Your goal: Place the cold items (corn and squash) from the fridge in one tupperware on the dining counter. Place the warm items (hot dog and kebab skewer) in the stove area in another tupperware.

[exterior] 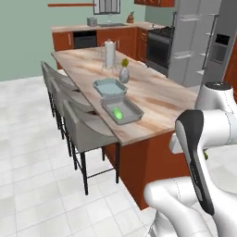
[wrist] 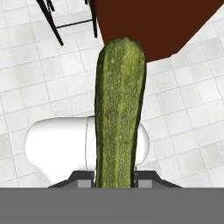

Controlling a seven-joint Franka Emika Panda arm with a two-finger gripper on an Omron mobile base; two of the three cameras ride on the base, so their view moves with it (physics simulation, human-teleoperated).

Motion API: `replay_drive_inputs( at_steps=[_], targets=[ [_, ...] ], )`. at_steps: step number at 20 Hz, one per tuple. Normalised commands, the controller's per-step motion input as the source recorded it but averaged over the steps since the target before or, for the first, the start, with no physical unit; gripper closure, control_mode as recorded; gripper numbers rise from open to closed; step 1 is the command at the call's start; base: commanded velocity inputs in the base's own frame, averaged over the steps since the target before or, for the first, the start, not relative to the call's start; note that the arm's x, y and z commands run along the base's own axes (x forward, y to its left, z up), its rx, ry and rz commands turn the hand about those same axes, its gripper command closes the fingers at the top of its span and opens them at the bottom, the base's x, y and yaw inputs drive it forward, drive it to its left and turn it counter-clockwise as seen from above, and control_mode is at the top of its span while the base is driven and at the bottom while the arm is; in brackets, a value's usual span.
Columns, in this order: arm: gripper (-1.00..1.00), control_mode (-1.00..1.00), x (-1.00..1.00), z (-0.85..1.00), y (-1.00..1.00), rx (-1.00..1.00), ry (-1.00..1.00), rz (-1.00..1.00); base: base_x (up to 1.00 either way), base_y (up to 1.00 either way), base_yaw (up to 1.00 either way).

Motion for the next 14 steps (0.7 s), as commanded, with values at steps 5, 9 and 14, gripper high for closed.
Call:
replay_drive_inputs(
  at_steps=[5, 9, 14],
  targets=[
    [1.00, 1.00, 0.00, 0.00, 0.00, 0.00, 0.00, 0.00, 0.14, 1.00, -0.54],
    [1.00, 1.00, 0.00, 0.00, 0.00, 0.00, 0.00, 0.00, 0.15, 0.95, -0.59],
    [1.00, 1.00, 0.00, 0.00, 0.00, 0.00, 0.00, 0.00, 0.14, 1.00, -0.57]
  ],
)
